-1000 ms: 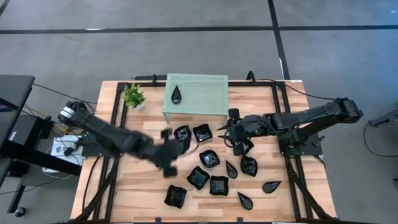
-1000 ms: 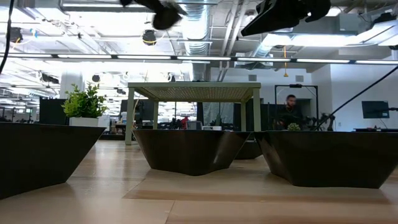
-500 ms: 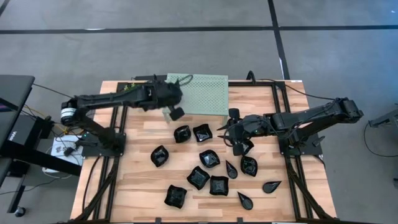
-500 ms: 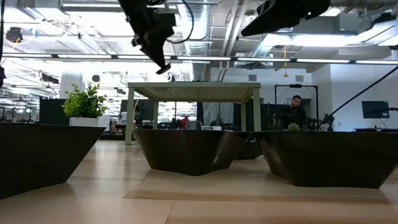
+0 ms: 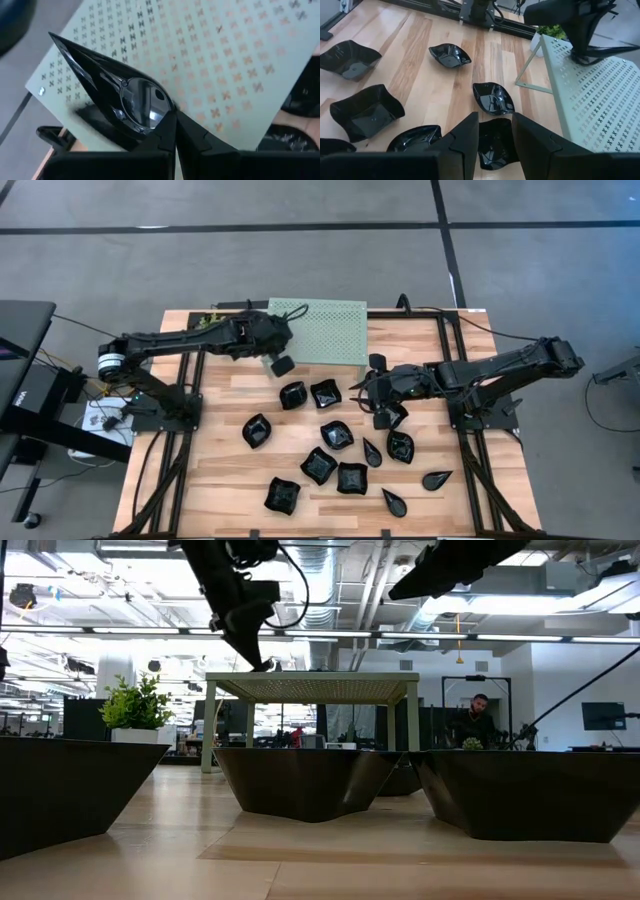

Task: Pick & Place Mini shaped plates
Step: Stack the drop shaped plate on top of the other drop shaped plate on the shelf

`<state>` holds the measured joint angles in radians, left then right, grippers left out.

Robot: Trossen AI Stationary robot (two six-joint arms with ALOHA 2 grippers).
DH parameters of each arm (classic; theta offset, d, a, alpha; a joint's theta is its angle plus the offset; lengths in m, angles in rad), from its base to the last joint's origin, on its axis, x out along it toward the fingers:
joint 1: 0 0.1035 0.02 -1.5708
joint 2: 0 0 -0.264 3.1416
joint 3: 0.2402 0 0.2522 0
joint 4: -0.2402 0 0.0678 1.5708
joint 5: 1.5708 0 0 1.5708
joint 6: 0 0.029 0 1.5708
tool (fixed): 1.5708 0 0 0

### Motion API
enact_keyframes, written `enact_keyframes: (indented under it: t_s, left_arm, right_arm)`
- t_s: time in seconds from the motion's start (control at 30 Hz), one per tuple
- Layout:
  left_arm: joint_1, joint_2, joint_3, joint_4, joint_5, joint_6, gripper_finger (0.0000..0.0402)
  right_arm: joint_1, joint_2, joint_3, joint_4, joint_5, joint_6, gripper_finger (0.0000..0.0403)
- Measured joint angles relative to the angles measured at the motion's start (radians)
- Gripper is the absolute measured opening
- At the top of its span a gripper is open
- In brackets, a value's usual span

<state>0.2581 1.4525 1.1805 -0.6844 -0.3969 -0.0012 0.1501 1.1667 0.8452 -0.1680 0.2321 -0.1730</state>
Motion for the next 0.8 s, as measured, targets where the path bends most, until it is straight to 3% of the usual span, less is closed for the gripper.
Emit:
enact_keyframes:
  t_s: [0.33,0.8]
  left_arm:
    - [0.0,0.0,0.0,0.009,-0.009,-0.025,0.0004]
    - [-0.021,0.0,0.0,0.029,-0.157,-0.382,0.0004]
  right_arm:
    - [0.0,0.0,0.0,-0.001,0.0,0.042,0.0113]
    - [0.0,0.0,0.0,-0.006,0.0,0.051,0.0113]
